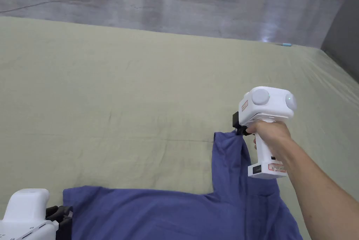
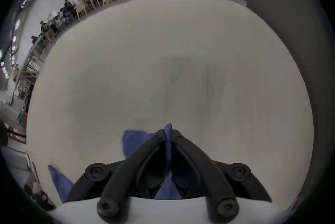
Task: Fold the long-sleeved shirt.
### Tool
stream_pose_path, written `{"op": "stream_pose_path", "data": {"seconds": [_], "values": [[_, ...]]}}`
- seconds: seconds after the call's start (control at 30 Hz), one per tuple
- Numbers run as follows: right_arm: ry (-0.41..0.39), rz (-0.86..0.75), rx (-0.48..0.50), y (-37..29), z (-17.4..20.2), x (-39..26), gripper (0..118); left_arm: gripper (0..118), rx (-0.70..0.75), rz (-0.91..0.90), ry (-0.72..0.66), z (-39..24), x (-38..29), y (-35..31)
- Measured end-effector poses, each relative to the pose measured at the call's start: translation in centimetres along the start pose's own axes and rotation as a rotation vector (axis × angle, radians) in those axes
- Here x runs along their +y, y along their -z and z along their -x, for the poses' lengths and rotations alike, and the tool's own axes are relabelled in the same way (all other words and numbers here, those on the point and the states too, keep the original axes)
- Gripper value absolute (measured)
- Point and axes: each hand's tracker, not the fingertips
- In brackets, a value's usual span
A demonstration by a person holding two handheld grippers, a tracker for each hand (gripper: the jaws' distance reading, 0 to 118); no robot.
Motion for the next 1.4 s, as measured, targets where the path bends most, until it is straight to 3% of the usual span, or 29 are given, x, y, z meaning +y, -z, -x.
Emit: {"op": "stream_pose_path", "data": {"seconds": [0.2,0.43,0.53,0.7,0.83,0.97,1.0,1.07,1.1,1.23,1.27,1.3,1.33,1.37,1.4], "values": [[-0.072,-0.192,0.076,-13.4,0.2,-6.5,6,0,-0.014,-0.046,0.003,-0.3,-0.7,-5.0],[-0.073,-0.229,0.104,-20.7,-0.6,-19.0,6,0,-0.058,-0.099,-0.037,-0.3,-3.0,-10.1],[-0.076,-0.165,0.112,-19.5,-1.0,-25.6,6,0,-0.057,-0.096,-0.032,-0.5,-4.0,-11.3],[-0.094,0.01,0.035,-14.3,-0.4,-33.4,6,0,-0.072,-0.095,-0.021,-0.6,-4.9,-12.3],[-0.121,0.032,-0.027,-12.3,0.1,-35.9,6,0,-0.072,-0.098,-0.025,-0.6,-5.3,-12.8],[-0.119,0.02,-0.015,-12.8,-0.3,-35.9,7,0,-0.071,-0.091,-0.026,-0.7,-5.6,-12.8],[-0.115,0.015,-0.006,-13.3,-0.4,-35.7,32,0,-0.071,-0.09,-0.026,-0.8,-5.7,-12.9],[-0.107,-0.019,0.001,-15.5,-0.7,-35.7,114,0,-0.075,-0.093,-0.024,-1.0,-5.8,-13.2],[-0.103,-0.073,0.004,-16.6,-0.8,-35.9,118,0,-0.076,-0.095,-0.025,-0.9,-5.8,-13.2],[-0.041,-0.198,-0.018,-22.8,-1.6,-37.2,114,0,-0.084,-0.096,-0.031,-1.3,-6.3,-13.5],[-0.028,-0.222,-0.01,-23.7,-1.9,-37.5,109,0,-0.085,-0.096,-0.03,-1.4,-6.4,-13.6],[-0.019,-0.244,-0.001,-23.7,-1.7,-37.2,97,0,-0.086,-0.095,-0.029,-1.5,-6.6,-13.6],[-0.025,-0.23,-0.012,-23.8,-1.6,-37.0,78,0,-0.087,-0.09,-0.03,-1.5,-6.8,-13.5],[-0.025,-0.223,-0.026,-23.9,-1.5,-37.0,45,0,-0.089,-0.085,-0.031,-1.6,-6.9,-13.4],[-0.029,-0.229,-0.036,-23.9,-1.6,-37.1,3,0,-0.091,-0.078,-0.028,-1.6,-7.0,-13.2]]}}
